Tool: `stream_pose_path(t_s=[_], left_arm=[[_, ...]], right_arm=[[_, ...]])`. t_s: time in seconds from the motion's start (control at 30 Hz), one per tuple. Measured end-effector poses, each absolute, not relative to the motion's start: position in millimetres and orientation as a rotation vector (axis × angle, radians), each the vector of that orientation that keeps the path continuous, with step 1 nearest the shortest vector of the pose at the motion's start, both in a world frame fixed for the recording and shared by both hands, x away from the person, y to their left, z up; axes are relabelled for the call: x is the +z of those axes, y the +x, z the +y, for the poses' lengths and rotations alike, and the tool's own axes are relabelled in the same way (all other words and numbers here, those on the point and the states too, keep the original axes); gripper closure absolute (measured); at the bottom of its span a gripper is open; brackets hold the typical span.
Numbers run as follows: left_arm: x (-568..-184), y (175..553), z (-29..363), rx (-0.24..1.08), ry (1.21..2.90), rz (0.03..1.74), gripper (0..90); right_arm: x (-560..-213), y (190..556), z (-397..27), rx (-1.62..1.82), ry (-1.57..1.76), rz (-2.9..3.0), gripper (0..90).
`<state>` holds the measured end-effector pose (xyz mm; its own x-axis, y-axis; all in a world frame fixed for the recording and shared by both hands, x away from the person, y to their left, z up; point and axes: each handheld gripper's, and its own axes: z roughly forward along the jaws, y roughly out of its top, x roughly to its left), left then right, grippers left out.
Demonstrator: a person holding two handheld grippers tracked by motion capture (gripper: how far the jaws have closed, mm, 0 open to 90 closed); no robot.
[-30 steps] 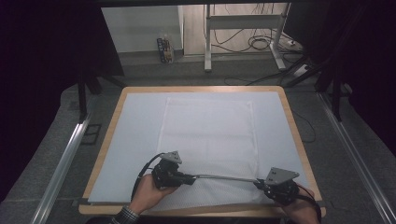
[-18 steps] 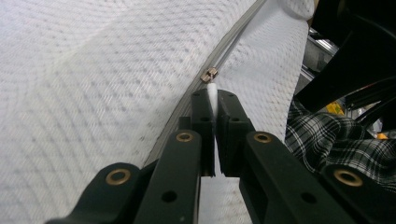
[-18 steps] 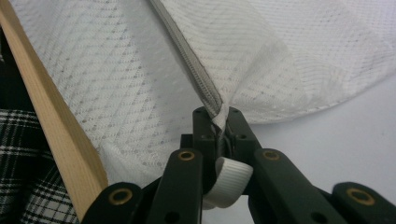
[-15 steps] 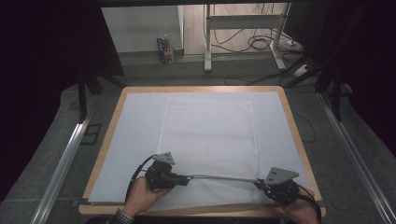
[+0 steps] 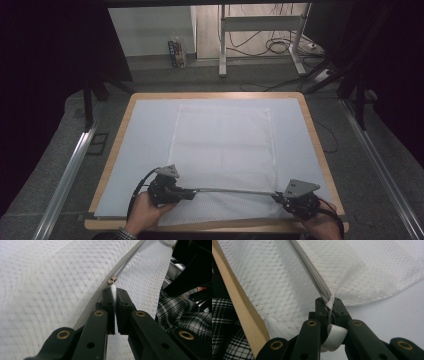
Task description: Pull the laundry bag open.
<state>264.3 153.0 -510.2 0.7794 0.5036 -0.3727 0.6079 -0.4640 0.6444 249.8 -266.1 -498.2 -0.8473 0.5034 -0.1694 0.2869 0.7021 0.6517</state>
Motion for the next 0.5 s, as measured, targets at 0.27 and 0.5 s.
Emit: stream_pose_path(t_s=[0.27,0.5], left_arm=[[-511,259,160,-0.149,2.154,0.840,87.3],[-511,256,171,-0.139,2.140,0.873,87.3]], right_arm=[[-499,250,-265,0.903,0.623,2.582,84.3],[-499,250,-266,0.901,0.625,2.583,84.3]])
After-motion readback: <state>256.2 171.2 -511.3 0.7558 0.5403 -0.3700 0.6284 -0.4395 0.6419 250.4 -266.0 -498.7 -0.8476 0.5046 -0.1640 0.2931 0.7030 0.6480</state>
